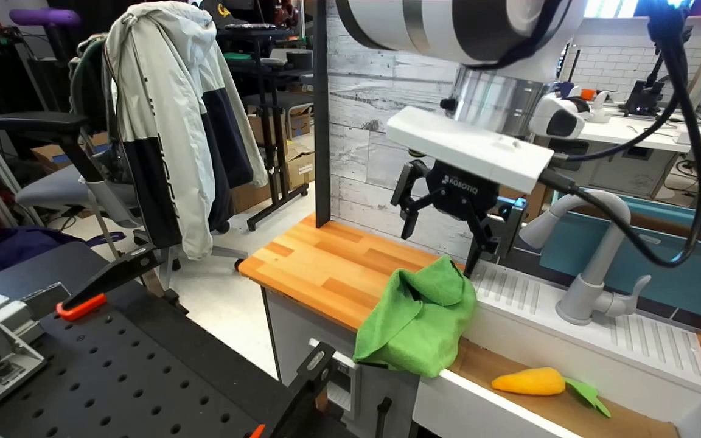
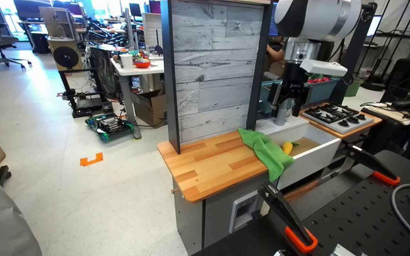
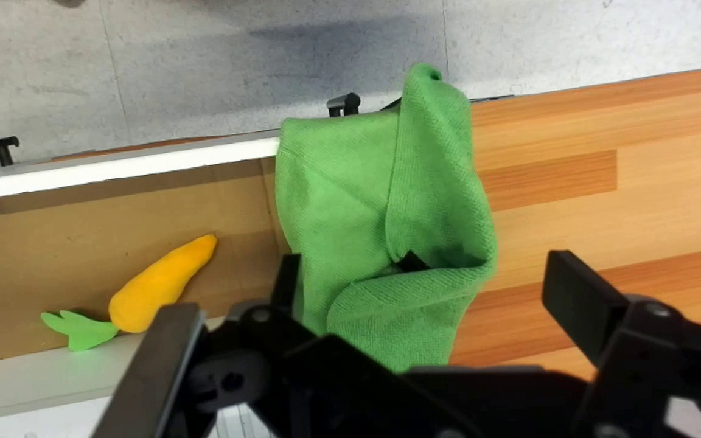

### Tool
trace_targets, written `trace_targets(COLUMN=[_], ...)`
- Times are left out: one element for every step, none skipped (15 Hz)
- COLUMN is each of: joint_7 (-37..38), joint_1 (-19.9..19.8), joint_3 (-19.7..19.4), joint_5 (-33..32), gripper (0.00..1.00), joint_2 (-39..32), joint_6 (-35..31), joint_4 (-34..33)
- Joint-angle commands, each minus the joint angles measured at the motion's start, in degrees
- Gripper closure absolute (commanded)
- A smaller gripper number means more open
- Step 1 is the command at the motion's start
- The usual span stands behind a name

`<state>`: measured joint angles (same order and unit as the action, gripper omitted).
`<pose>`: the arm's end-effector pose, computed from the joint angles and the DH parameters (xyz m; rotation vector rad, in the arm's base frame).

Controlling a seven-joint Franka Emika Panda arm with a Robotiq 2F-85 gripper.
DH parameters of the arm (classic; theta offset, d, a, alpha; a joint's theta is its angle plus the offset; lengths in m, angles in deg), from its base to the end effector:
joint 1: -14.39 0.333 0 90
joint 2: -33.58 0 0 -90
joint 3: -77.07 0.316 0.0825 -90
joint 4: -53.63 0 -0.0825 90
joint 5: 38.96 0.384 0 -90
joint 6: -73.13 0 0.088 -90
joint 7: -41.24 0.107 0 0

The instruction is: Move the green towel to the left

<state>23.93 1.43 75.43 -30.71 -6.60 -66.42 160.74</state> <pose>0.5970 -0.1548 0.1250 -3.0344 0.0958 0.1675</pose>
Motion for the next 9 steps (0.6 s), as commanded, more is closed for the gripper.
trace_targets(joint_7=[2.2,3.1,4.4,5.2,6.1,7.0,8.0,8.8,9.7], joint_1=[-1.1,-0.8,-0.3,0.0,0.3,0.6,1.1,1.3,1.8], joint_3=[1.1,0.8,0.4,0.2,-0.1,-0.4,-0.8,-1.0,-1.4], joint_5=[0.4,0.1,-0.4,-0.6,-1.0,-1.3,-1.7,-1.9,-2.3], gripper=[0.00,0.00,0.00,0.00,0.00,0.00,0.00,0.00,0.00], joint_2=[-8.6,-10.5,-12.5,-13.9,-15.7,-17.2,-18.8,-20.2,-21.7], joint_6=[-0.3,-0.5,-1.0,-0.9,-1.0,-0.9,-0.7,-0.7,-0.7], joint_4=[-8.5,-10.0,-11.5,-12.8,-14.3,-15.7,-17.0,-18.4,-19.7])
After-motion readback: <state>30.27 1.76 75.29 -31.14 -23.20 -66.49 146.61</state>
